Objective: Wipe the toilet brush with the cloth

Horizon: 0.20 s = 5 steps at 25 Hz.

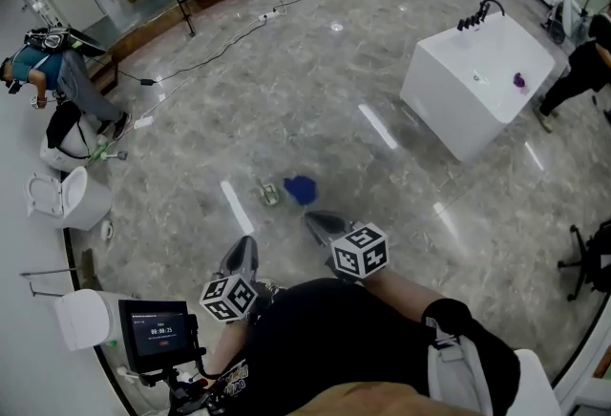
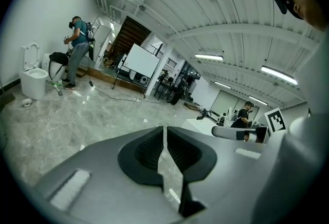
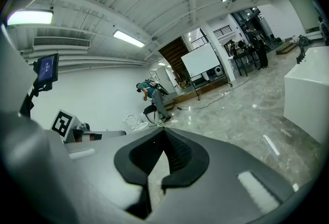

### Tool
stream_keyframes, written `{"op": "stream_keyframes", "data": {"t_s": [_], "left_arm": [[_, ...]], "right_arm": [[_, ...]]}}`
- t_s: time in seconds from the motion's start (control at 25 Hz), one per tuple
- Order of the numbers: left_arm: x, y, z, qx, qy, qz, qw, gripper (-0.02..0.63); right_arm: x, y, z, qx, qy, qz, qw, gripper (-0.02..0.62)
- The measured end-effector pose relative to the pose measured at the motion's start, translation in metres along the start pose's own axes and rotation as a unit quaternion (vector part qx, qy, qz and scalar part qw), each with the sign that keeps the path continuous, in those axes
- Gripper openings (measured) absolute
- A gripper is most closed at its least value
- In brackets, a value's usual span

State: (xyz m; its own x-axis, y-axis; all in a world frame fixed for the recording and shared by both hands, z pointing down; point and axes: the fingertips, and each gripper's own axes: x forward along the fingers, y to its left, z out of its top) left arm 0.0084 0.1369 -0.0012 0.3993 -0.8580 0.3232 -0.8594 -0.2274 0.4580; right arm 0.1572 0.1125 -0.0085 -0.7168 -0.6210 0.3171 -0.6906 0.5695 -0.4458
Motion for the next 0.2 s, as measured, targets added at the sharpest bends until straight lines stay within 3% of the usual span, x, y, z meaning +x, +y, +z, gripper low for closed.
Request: {"op": "stream_keyframes", "data": {"t_s": [0.2], "left_arm": [[0.0007,-0.0106,0.0012,0.008,0.005,-0.008,0.9999,0.023]], "right_arm": [[-0.009,-0.0013,0.0025,0.003,-0.005,-0.006,1.0,0.0]]}}
